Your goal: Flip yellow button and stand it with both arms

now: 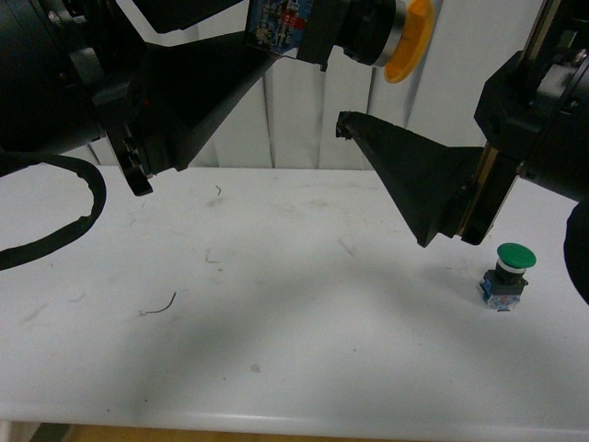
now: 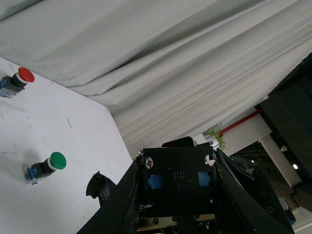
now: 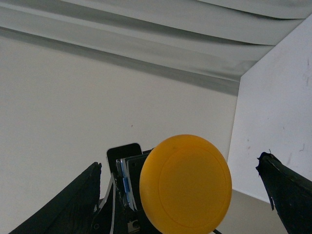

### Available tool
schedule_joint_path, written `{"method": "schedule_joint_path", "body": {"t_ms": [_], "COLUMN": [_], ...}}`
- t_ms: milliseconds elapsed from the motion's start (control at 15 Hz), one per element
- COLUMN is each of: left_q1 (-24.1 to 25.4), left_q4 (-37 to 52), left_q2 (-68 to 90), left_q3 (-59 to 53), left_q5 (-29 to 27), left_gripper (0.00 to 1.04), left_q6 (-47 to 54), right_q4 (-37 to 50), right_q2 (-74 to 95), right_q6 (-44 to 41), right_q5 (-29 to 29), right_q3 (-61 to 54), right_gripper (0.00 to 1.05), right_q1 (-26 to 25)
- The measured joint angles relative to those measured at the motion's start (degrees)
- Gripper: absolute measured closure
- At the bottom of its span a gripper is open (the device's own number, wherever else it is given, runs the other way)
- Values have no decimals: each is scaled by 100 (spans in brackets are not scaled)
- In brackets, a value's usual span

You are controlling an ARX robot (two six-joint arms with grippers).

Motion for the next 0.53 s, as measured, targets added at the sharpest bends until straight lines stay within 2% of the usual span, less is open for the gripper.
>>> {"method": "schedule_joint_path", "body": {"t_ms": [200, 533], "left_q1": [9, -20], "left_q4": [-2, 26], "left_q2": [0, 46], "left_q3": [-26, -26], "left_q5": [0, -2], "left_gripper": [70, 70], "left_q6": [2, 0], "right_q4": [2, -31], "right_q2": [13, 57], "right_q6": [2, 107], "right_q5": [57, 155], "right_q3": [79, 142], "right_gripper": [8, 68], "right_q1": [-39, -160]}}
